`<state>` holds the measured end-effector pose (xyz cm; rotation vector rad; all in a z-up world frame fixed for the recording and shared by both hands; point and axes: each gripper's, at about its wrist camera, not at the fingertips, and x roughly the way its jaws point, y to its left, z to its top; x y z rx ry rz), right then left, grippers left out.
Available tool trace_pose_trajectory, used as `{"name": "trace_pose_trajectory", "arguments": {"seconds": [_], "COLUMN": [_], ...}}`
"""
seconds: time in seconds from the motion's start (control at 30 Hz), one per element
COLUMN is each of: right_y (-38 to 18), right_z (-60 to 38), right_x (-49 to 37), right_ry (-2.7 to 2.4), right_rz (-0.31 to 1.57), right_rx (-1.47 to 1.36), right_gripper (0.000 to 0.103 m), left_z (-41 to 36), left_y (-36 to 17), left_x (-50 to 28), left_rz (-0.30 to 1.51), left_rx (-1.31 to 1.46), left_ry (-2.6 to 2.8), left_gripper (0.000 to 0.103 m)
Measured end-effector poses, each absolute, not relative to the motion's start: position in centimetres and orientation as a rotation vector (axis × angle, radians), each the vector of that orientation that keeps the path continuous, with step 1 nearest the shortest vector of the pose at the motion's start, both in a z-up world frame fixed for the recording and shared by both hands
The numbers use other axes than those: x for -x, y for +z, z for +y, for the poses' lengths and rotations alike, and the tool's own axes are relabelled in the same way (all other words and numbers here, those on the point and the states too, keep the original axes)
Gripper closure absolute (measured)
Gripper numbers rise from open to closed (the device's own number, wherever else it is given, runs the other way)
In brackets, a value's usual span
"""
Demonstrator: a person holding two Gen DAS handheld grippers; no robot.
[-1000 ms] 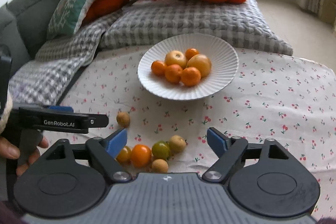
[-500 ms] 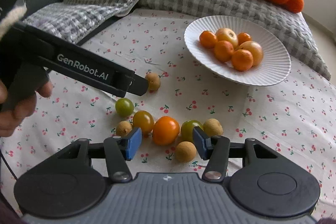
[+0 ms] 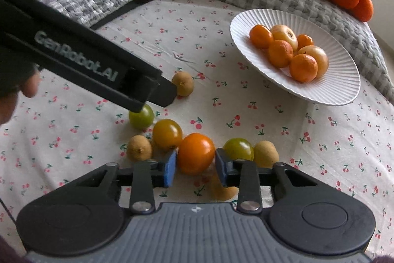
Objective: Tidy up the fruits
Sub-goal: 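Grasp a yellow-orange fruit with left tool while right tool grasps an orange fruit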
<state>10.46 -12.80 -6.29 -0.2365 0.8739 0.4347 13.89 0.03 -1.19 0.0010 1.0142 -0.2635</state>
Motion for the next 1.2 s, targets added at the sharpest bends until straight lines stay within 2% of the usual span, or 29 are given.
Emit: {"name": "trace_pose_trajectory", "arguments": {"seconds": [0.43, 0.6, 0.8, 1.2], "right_y": [-2.8, -2.1, -1.6, -1.1], "right_z": [-15.6, -17.6, -18.6, -18.7], "right_x": [-10.0, -10.1, -10.6, -10.3], "right_ry": [0.340, 0.276, 0.242, 0.245], "right_rz": [0.862, 0.855, 0.832, 0.809], "right_rx": [0.161, 0.092, 0.037, 0.012], "right_gripper": [0.074, 0.074, 0.074, 0.074], "left_z": [0.0, -0.6, -2.3, -5.5], "left_y": [-1.5, -2.1, -2.8, -3.9], "left_x": [-13.8, -13.6, -12.8, -11.6], "left_rz": [1.028, 1.053, 1.036, 0.957], "left_rx": [0.000, 0.010, -0.092, -0.333], "left_ry": [-0.296, -0.355, -0.423, -0.538], "left_gripper": [0.026, 0.037, 0.050, 0.061]}}
